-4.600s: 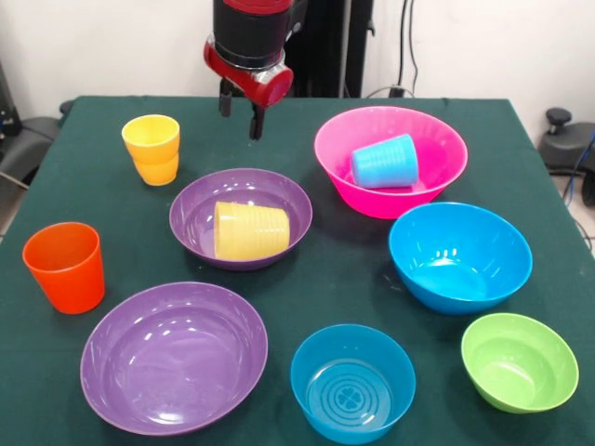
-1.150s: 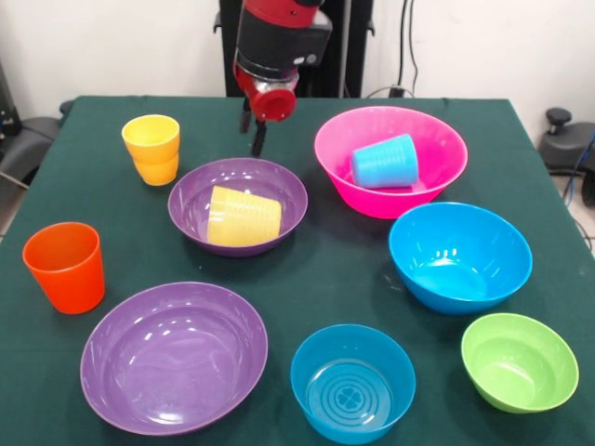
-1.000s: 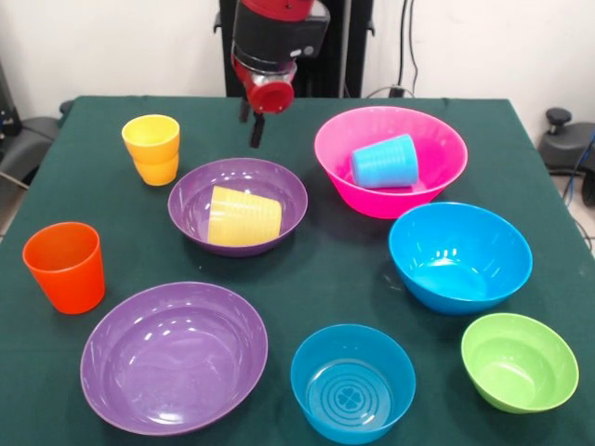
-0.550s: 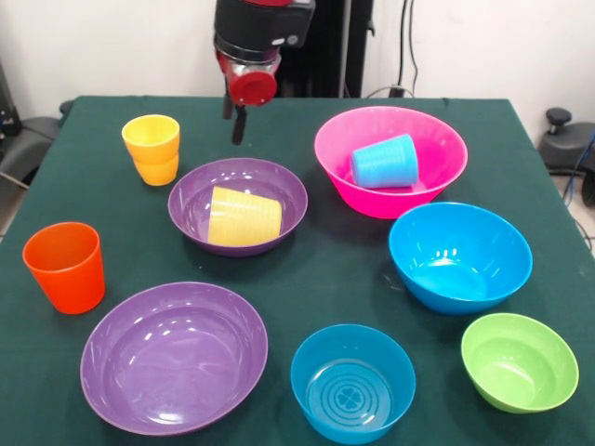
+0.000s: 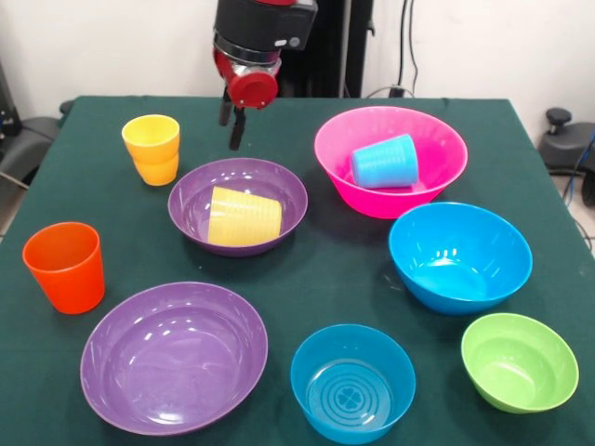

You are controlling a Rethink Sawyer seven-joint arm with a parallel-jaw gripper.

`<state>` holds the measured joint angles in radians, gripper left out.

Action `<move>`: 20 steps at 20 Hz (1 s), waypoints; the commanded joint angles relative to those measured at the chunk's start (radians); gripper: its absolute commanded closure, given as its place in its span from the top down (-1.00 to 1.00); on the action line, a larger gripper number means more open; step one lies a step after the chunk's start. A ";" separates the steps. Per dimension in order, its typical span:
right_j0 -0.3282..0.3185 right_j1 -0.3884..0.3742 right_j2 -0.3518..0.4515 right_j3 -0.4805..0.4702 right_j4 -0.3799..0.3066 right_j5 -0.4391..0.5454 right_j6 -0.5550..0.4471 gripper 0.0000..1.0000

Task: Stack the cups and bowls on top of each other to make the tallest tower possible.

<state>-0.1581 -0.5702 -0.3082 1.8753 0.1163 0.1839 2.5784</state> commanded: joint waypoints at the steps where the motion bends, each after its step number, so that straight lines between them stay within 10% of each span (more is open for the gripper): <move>1: 0.018 0.074 0.085 0.043 0.034 -0.123 0.167 1.00; 20: 0.048 0.131 0.072 0.090 0.052 -0.215 0.193 1.00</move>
<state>-0.1186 -0.4929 -0.3230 1.9125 0.1219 0.0528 2.5784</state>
